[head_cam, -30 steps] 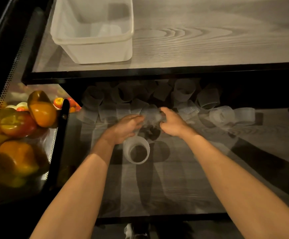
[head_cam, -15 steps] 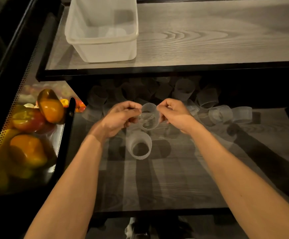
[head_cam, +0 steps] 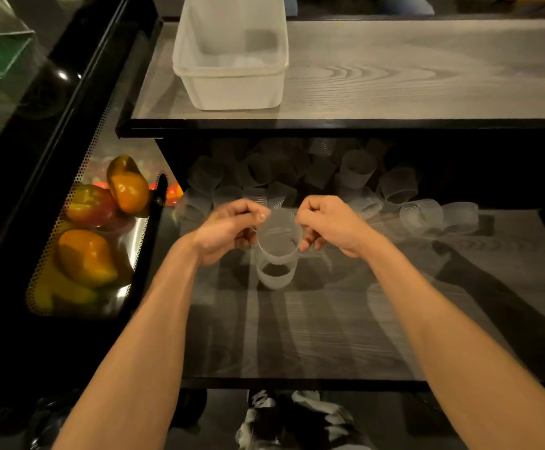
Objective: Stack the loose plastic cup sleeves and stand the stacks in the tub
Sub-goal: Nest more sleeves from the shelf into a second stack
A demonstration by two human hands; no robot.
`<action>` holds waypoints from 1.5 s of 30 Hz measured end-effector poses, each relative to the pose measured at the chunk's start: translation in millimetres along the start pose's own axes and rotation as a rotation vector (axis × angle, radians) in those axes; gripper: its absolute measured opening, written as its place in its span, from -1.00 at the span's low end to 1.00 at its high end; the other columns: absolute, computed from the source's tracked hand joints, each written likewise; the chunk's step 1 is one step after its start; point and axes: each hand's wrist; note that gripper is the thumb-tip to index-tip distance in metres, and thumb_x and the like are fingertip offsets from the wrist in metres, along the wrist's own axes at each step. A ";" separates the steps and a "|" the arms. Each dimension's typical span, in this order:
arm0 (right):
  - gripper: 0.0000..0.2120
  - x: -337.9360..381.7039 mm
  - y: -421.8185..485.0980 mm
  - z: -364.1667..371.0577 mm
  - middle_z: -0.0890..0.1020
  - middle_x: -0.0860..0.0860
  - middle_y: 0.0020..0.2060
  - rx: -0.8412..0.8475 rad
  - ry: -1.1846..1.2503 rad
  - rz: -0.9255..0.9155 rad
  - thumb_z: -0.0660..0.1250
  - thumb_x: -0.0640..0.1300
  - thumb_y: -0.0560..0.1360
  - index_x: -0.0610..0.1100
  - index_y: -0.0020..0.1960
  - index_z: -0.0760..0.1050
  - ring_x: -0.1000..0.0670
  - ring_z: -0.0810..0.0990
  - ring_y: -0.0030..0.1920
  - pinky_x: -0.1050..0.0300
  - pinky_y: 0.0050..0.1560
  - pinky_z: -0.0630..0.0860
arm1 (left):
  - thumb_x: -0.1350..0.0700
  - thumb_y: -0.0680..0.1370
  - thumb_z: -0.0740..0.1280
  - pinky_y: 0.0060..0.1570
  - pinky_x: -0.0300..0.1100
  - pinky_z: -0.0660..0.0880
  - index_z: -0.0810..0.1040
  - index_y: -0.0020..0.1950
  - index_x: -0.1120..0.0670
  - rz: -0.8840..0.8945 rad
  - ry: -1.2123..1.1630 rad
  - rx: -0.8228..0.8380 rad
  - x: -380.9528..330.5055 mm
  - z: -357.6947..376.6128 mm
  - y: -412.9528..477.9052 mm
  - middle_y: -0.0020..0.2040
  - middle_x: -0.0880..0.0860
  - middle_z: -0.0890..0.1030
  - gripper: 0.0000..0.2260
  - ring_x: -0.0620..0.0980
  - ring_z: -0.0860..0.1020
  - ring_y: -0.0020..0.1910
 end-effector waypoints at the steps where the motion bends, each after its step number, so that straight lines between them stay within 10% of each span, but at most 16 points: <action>1: -0.91 -3.2 -0.4 1.5 0.56 -0.01 -0.44 0.026 -0.015 0.015 0.29 -0.23 0.57 -0.16 -0.11 0.44 -0.10 0.70 -0.29 0.18 -0.41 0.46 | 0.18 0.61 0.37 -0.08 -0.07 0.46 0.64 0.08 0.06 -0.008 0.021 0.002 2.9 -0.2 -1.5 -0.02 0.12 0.62 -0.90 0.09 0.54 -0.08; 12: -0.96 -13.0 4.1 -1.5 0.64 -0.05 -0.33 0.223 -0.070 0.074 0.33 -0.27 0.56 -0.18 -0.06 0.52 -0.01 0.71 -0.23 0.20 -0.30 0.51 | 0.13 0.51 0.43 -0.28 -0.24 0.41 0.64 0.18 0.10 -0.080 0.125 0.092 15.2 -9.6 3.1 -0.06 0.05 0.61 -0.76 -0.07 0.51 -0.20; 20: -0.98 -35.5 39.6 -2.9 0.55 0.00 -0.33 -0.189 -0.161 0.073 0.37 -0.18 0.55 -0.13 -0.04 0.56 0.10 0.56 -0.29 0.23 -0.27 0.49 | 0.09 0.59 0.41 -0.28 -0.20 0.42 0.63 0.17 0.01 -0.178 0.028 -0.371 31.6 -10.6 41.0 -0.15 0.00 0.66 -0.84 -0.10 0.57 -0.21; 28: -0.50 -51.0 83.4 12.9 0.42 -0.04 0.30 -0.214 -0.469 0.066 0.47 -0.06 0.50 -0.06 0.37 0.39 -0.08 0.50 0.25 0.07 0.20 0.47 | 0.00 0.46 0.56 0.05 -0.11 0.60 0.43 0.40 0.11 -0.429 -0.476 -0.571 46.0 0.1 79.2 0.21 0.16 0.62 -0.42 0.07 0.64 0.14; 33: -0.30 -50.1 109.8 23.5 0.42 -0.13 0.35 -0.293 -0.525 0.115 0.48 0.18 0.46 -0.17 0.41 0.33 -0.17 0.44 0.34 0.00 0.19 0.44 | -0.01 0.51 0.51 0.39 -0.03 0.45 0.47 0.38 0.12 -0.448 -0.651 -0.584 44.0 9.0 92.3 0.27 0.15 0.56 -0.50 0.09 0.54 0.29; 38: -0.44 -51.3 131.1 31.1 0.52 -0.15 0.26 -0.349 -0.424 0.177 0.45 0.12 0.49 -0.22 0.31 0.45 -0.15 0.48 0.31 -0.02 0.23 0.48 | 0.01 0.51 0.51 0.38 -0.07 0.45 0.50 0.32 0.15 -0.483 -0.704 -0.639 44.9 10.5 104.0 0.24 0.15 0.58 -0.54 0.06 0.58 0.21; 42: -0.52 -54.2 135.8 35.5 0.49 -0.16 0.26 -0.386 -0.394 0.202 0.44 0.05 0.50 -0.21 0.29 0.48 -0.18 0.50 0.28 -0.02 0.22 0.51 | 0.07 0.55 0.48 -0.05 -0.19 0.56 0.58 0.07 0.11 -0.493 -0.759 -0.641 42.2 14.2 110.9 0.03 0.10 0.66 -0.82 -0.01 0.60 -0.04; 45: -0.45 -58.5 132.2 32.9 0.44 -0.14 0.32 -0.369 -0.327 0.201 0.47 0.03 0.49 -0.20 0.37 0.43 -0.17 0.50 0.28 0.03 0.15 0.49 | 0.10 0.56 0.46 0.17 -0.15 0.54 0.58 0.05 0.10 -0.495 -0.783 -0.642 43.7 13.7 110.3 0.05 0.10 0.67 -0.87 -0.02 0.62 -0.03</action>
Point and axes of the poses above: each hand's wrist, its own y-axis towards the middle knuckle, its own z-axis out of the palm, x = y × z
